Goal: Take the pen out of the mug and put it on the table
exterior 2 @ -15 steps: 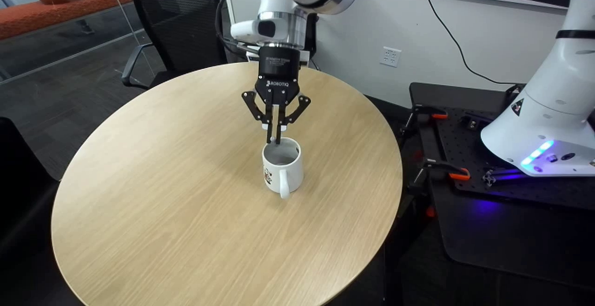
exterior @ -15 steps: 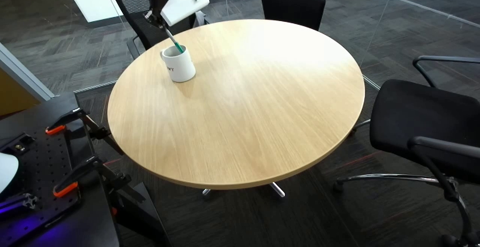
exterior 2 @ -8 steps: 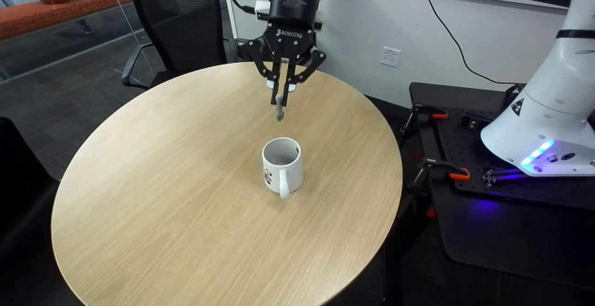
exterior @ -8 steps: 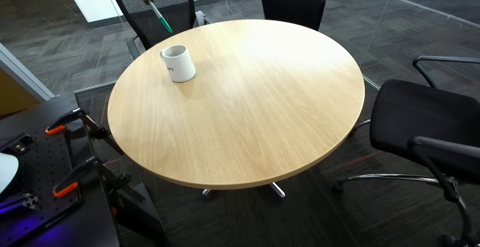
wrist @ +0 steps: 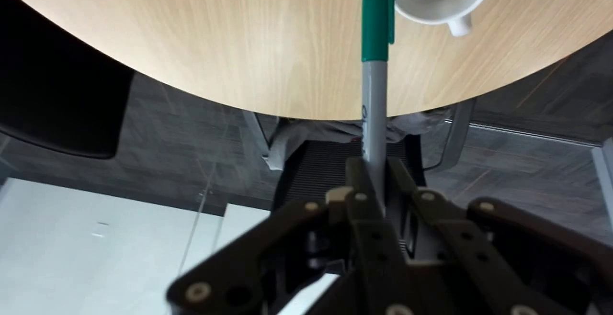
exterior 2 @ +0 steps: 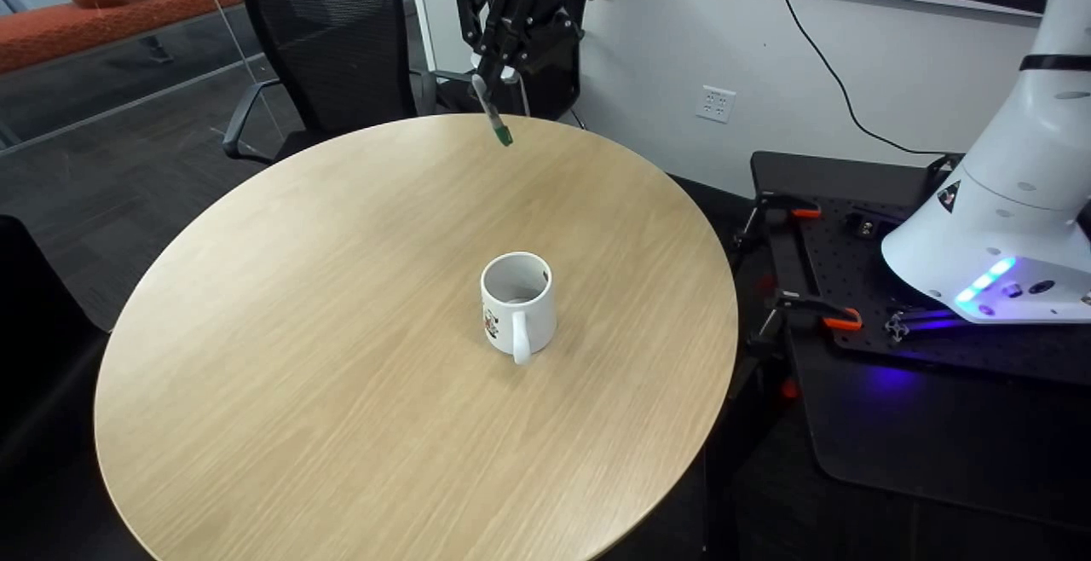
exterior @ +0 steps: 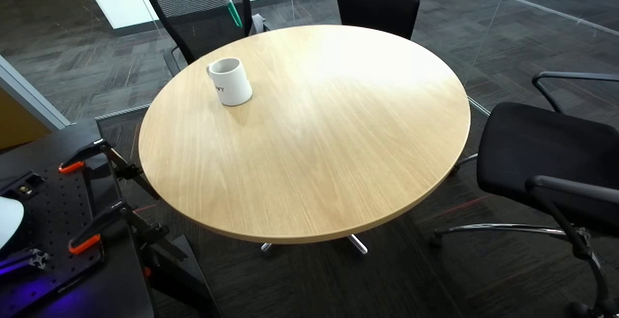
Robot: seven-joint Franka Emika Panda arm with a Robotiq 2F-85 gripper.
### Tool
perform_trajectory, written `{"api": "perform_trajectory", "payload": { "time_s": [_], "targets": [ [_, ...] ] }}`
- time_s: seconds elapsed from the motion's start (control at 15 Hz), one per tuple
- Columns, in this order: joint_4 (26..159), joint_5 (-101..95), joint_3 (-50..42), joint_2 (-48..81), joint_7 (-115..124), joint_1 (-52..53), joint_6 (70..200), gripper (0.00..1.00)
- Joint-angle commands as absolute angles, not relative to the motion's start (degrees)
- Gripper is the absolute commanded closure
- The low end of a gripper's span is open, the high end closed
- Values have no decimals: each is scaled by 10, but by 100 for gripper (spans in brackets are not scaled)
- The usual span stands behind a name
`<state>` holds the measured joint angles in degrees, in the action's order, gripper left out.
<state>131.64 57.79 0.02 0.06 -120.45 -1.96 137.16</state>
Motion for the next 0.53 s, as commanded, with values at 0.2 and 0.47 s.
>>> {"api": "perform_trajectory", "payload": {
  "time_s": [0.2,0.47],
  "targets": [
    [1307,486,-25,15,-972,-30,1415,97],
    [1311,479,-30,11,-979,-34,1364,87]
  ]
}}
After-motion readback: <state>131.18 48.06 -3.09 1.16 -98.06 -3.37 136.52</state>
